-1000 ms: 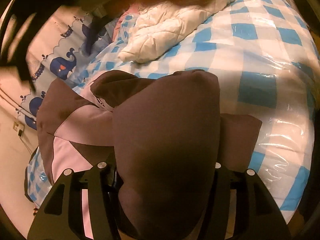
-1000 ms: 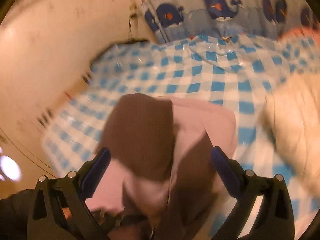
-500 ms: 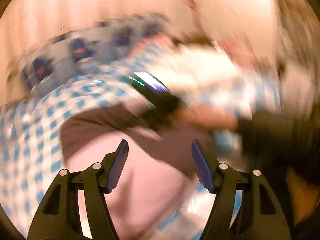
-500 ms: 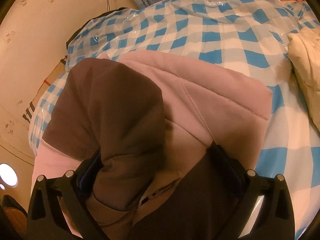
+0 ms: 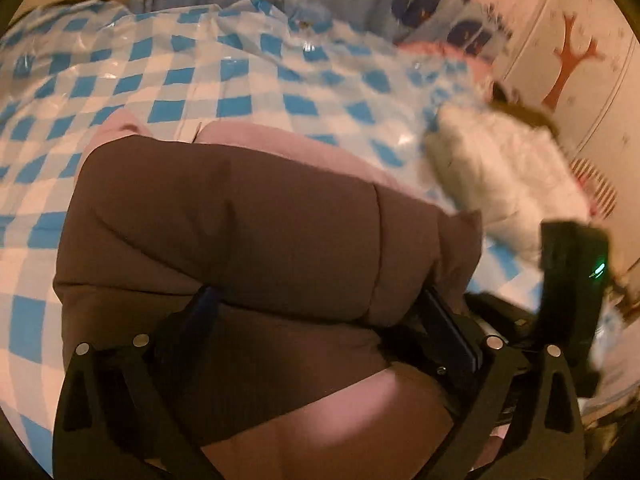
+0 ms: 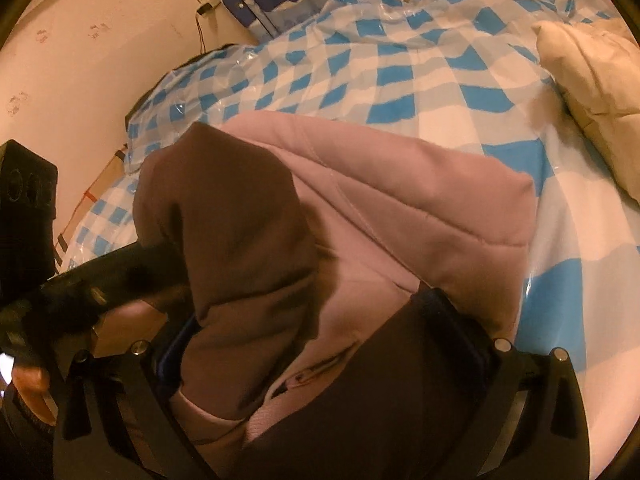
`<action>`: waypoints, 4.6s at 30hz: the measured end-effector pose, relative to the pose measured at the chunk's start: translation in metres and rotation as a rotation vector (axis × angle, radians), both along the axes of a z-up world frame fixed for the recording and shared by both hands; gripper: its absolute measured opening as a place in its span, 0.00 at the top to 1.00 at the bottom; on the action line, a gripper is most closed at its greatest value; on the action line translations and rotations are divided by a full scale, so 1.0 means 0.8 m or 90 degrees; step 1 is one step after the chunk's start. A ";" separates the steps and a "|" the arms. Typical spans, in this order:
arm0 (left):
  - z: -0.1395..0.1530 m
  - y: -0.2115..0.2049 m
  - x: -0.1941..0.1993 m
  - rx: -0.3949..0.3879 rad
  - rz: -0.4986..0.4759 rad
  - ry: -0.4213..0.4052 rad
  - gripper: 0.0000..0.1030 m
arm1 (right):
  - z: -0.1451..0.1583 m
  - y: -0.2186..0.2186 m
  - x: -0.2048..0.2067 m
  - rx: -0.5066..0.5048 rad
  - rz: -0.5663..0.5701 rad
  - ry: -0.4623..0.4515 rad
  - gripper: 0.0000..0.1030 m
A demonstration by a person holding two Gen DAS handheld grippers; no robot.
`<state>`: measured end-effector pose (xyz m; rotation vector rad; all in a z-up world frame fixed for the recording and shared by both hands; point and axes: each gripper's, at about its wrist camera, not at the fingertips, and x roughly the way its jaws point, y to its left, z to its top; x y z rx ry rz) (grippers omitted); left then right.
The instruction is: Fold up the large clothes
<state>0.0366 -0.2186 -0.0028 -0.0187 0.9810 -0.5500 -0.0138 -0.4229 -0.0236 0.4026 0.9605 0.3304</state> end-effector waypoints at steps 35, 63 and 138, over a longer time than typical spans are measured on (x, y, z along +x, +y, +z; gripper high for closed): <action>-0.016 0.259 -0.057 -0.266 0.189 0.102 0.07 | -0.009 -0.027 -0.095 0.127 -0.045 0.118 0.05; 0.027 0.334 -0.125 -0.091 0.133 -0.053 0.07 | 0.196 0.213 -0.007 0.028 0.111 -0.139 0.05; 0.092 0.262 -0.192 0.186 0.049 -0.249 0.07 | -0.020 0.133 -0.068 0.273 -0.047 0.056 0.05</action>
